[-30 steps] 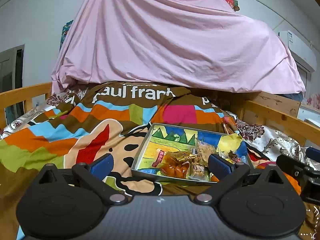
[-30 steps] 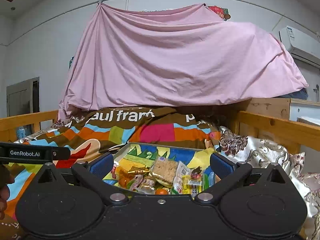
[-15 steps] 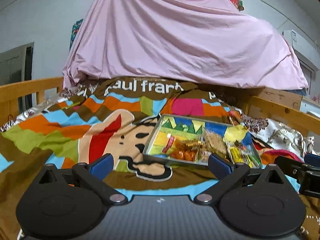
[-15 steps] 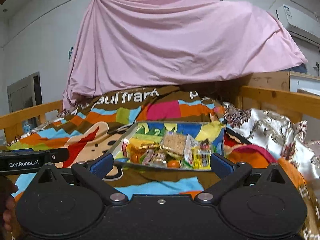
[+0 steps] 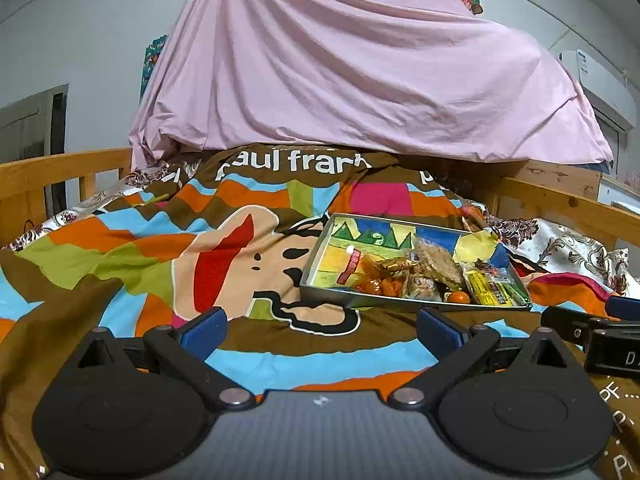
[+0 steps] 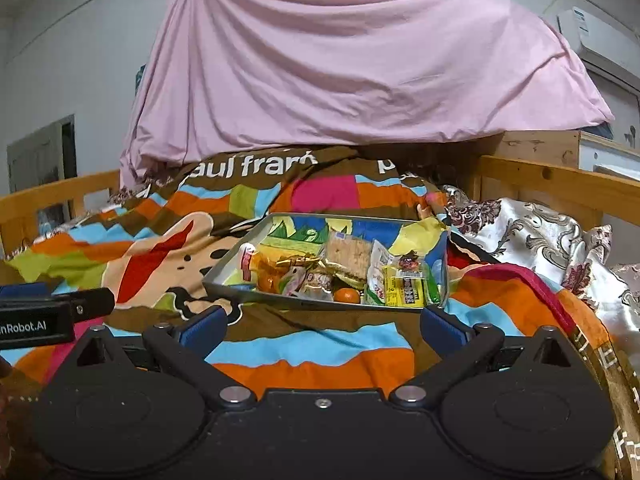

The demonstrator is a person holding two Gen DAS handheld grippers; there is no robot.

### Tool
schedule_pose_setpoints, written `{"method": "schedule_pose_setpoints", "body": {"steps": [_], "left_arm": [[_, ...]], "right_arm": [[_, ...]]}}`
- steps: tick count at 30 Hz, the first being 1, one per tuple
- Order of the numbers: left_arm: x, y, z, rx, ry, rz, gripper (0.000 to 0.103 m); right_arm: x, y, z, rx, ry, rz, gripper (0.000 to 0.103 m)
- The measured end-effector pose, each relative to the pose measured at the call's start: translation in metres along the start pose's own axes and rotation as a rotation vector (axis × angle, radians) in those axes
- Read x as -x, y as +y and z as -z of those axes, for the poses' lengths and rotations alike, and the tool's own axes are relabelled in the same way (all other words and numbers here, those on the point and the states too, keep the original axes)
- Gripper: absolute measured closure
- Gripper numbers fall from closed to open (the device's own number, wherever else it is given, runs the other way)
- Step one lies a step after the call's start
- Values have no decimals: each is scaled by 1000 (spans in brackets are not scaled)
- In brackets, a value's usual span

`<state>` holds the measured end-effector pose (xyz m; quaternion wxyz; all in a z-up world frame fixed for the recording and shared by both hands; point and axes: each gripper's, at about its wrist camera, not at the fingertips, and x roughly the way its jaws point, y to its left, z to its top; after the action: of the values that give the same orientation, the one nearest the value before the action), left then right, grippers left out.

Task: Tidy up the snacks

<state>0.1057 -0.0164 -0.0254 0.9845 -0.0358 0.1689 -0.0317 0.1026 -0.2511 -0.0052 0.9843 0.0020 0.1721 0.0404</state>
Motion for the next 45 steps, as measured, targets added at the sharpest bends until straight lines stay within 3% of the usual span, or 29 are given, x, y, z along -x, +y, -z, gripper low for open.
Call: {"method": "schedule_pose_setpoints", "body": {"steps": [10, 23, 45], "left_arm": [[-6, 15, 10, 49, 36, 4, 0], [-7, 22, 17, 42, 66, 13, 0], [-8, 23, 19, 41, 83, 18, 0]], "right_arm": [[-6, 12, 8, 57, 36, -38, 1], [-16, 13, 12, 59, 92, -49, 1], [-18, 13, 13, 59, 97, -49, 1]]}}
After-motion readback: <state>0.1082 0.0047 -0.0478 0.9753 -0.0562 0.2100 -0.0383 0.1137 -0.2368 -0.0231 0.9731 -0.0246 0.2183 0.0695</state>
